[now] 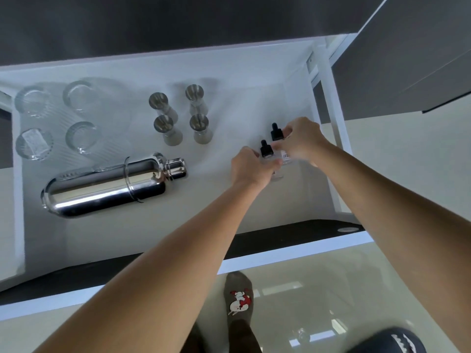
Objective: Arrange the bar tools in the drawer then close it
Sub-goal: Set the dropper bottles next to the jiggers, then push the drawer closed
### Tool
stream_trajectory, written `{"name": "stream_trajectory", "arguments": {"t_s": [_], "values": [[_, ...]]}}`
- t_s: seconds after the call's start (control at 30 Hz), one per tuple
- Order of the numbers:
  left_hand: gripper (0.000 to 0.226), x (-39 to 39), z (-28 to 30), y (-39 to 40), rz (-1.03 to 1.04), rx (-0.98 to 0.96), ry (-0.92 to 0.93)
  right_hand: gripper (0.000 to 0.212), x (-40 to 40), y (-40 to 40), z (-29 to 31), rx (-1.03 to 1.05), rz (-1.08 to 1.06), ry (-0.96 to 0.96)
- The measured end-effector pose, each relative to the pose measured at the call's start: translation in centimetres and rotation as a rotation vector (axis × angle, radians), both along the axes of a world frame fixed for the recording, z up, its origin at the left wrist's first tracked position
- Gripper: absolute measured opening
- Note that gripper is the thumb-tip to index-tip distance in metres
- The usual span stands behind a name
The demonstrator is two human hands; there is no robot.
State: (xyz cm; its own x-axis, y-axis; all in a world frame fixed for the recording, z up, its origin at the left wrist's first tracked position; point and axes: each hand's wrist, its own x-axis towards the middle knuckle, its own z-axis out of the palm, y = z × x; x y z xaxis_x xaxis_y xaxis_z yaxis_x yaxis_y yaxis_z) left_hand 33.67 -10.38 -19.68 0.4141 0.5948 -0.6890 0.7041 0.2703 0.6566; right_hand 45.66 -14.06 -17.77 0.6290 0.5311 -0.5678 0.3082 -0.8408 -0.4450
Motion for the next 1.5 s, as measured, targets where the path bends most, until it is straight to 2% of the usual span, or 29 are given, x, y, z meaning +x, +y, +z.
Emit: {"name": "stream_trajectory", "arguments": {"t_s": [0.13,0.23,0.33,0.53,0.67,0.83,0.93,1.1,1.2,1.3,1.33,1.4,1.43,1.5], "values": [[0.028,0.1,0.3,1.0,0.009,-0.003,-0.032,0.031,0.3,-0.1,-0.1,0.097,-0.124,0.038],[0.014,0.1,0.7,2.4,-0.007,0.227,-0.039,0.028,0.4,0.4,-0.1,0.212,-0.119,-0.134],[0.031,0.3,0.7,3.5,-0.012,0.414,-0.070,0.022,-0.1,1.3,0.0,0.321,-0.099,-0.225],[0.030,1.7,0.2,5.6,-0.006,0.552,-0.027,0.014,-1.3,2.8,-0.9,0.439,-0.091,-0.212],[0.034,2.0,0.5,6.1,-0.014,0.566,-0.005,0.021,-1.6,3.4,-1.2,0.440,-0.066,-0.196],[0.063,0.6,3.2,4.7,-0.046,0.561,-0.051,0.054,-2.7,1.9,0.8,0.339,-0.132,-0.125],[0.063,-1.7,6.1,2.6,-0.066,0.593,-0.102,0.055,-4.0,0.1,3.1,0.286,-0.176,-0.097],[0.051,-9.1,10.5,-0.6,-0.057,0.675,-0.171,0.046,-8.6,-3.7,8.5,0.215,-0.194,-0.070],[0.050,-15.7,11.4,-1.6,-0.029,0.795,-0.013,0.045,-12.9,-6.2,10.4,0.196,-0.160,-0.154],[0.055,-22.4,11.1,-2.5,0.077,0.740,0.277,0.068,-18.2,-8.4,11.0,0.071,-0.210,-0.278],[0.062,-24.1,11.3,-2.8,0.096,0.671,0.375,0.077,-19.8,-9.0,11.1,0.050,-0.267,-0.252],[0.094,-26.7,11.6,-3.0,0.102,0.486,0.525,0.093,-22.3,-9.6,11.1,0.058,-0.389,-0.157],[0.110,-27.4,11.8,-2.9,0.093,0.418,0.557,0.098,-23.0,-9.6,11.1,0.079,-0.433,-0.113],[0.126,-28.1,11.9,-2.5,0.068,0.370,0.567,0.104,-23.6,-9.2,10.9,0.133,-0.479,-0.043]]}}
